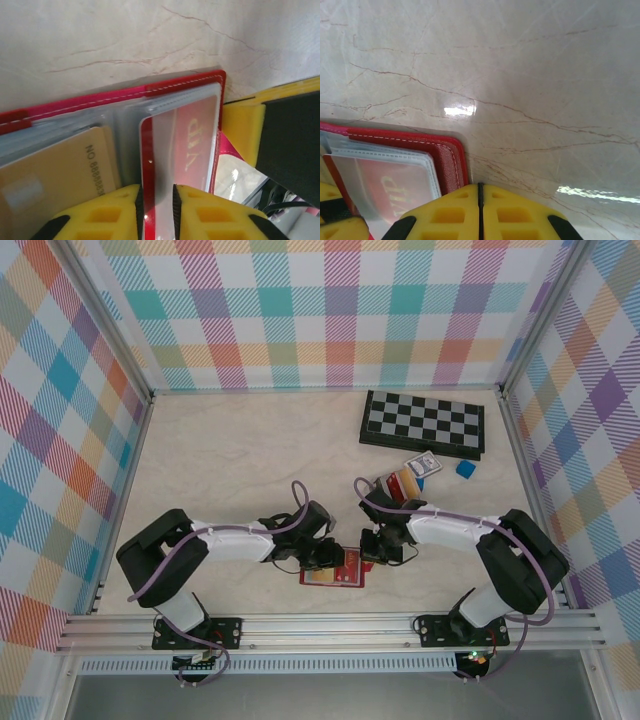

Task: Put the credit cards into the card holder
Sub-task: Insert the credit card into the card slot, then close the card holder at the center of the table.

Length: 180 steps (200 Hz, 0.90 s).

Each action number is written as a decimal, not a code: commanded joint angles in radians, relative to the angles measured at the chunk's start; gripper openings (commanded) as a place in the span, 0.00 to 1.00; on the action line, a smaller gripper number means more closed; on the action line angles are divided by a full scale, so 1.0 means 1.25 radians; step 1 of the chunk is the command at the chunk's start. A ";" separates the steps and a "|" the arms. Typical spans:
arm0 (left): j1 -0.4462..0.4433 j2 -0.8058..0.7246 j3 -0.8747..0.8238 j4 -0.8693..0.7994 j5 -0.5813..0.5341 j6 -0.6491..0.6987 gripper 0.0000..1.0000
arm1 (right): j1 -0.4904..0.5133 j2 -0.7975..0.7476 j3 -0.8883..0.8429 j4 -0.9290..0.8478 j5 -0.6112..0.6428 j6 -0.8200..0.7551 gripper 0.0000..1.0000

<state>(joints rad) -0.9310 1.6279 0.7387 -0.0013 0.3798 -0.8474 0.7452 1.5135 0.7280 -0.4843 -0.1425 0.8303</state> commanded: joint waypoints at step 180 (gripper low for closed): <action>0.130 -0.140 -0.060 -0.177 -0.098 0.035 0.78 | 0.012 0.047 0.012 0.001 0.012 -0.036 0.08</action>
<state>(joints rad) -0.7795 1.4151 0.6750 -0.2813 0.2169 -0.7959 0.7471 1.5242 0.7452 -0.5064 -0.1345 0.8001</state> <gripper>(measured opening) 0.789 0.079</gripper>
